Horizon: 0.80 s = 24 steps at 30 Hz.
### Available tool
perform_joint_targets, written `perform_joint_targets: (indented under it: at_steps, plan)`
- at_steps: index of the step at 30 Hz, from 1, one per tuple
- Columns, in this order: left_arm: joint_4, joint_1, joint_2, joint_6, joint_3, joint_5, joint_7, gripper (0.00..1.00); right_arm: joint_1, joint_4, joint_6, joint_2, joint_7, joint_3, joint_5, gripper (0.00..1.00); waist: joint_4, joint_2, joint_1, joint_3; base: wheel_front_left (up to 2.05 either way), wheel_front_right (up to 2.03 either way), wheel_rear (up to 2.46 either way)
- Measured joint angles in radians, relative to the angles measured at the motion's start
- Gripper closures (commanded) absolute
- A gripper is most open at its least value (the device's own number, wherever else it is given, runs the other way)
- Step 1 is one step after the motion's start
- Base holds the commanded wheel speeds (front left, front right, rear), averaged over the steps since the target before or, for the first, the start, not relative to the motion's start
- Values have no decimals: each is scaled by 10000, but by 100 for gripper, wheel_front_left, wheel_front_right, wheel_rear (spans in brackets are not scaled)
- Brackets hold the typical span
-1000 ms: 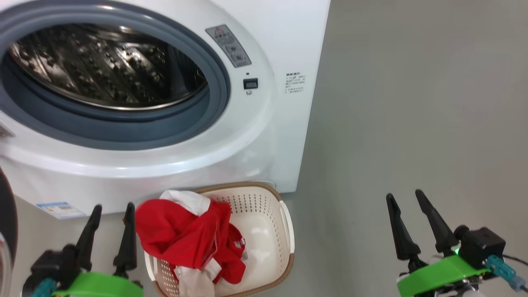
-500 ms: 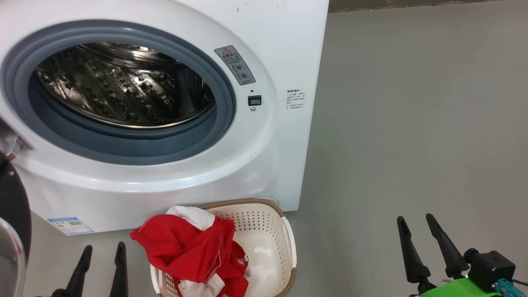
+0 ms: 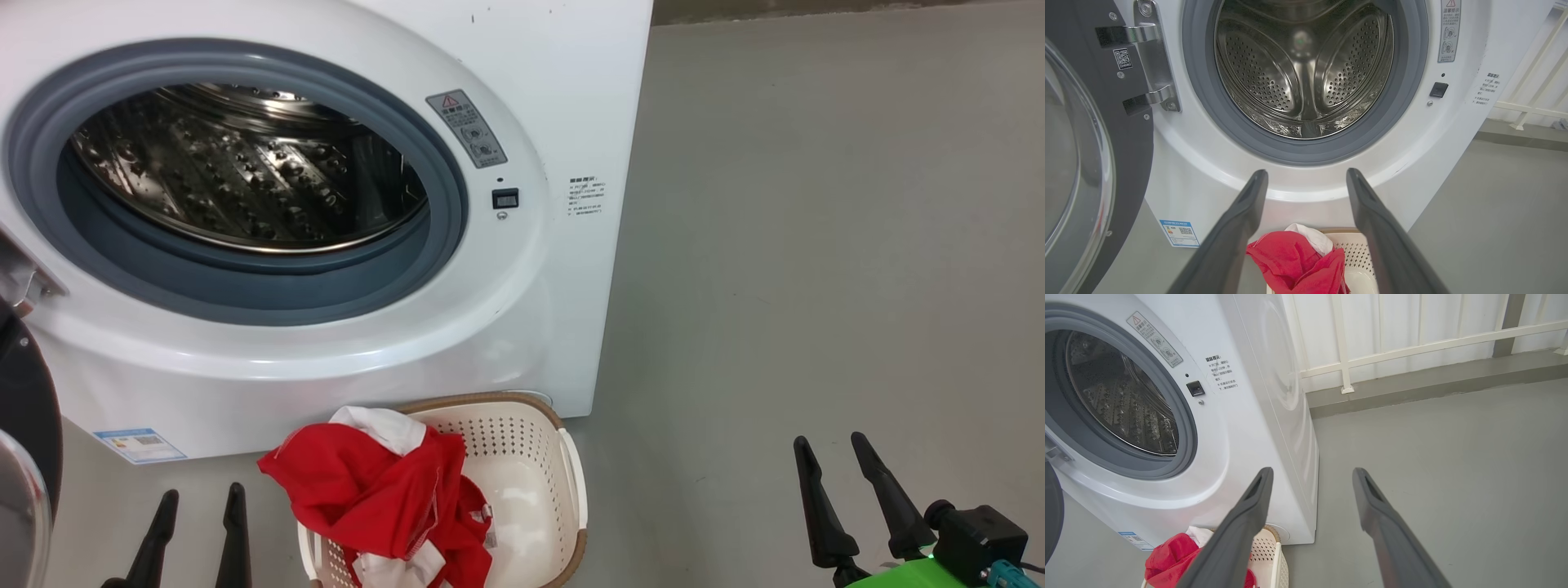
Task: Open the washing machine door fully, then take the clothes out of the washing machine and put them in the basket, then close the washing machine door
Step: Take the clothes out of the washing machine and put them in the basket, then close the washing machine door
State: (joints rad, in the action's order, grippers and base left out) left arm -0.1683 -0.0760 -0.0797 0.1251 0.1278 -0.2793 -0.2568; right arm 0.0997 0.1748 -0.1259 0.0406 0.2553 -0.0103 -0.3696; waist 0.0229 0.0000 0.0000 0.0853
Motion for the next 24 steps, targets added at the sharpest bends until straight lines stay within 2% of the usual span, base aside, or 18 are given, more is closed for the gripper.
perform_joint_targets:
  at_steps: [13,24]
  plan:
    - [33,16,12,0,4,42,0,0,-4,-17,0,-10,0,-2,-2,0,22,0,0,58,-7,7,0]
    - [33,21,36,0,4,42,0,0,-5,-33,0,-12,0,-15,-2,0,79,0,0,85,-106,106,0]
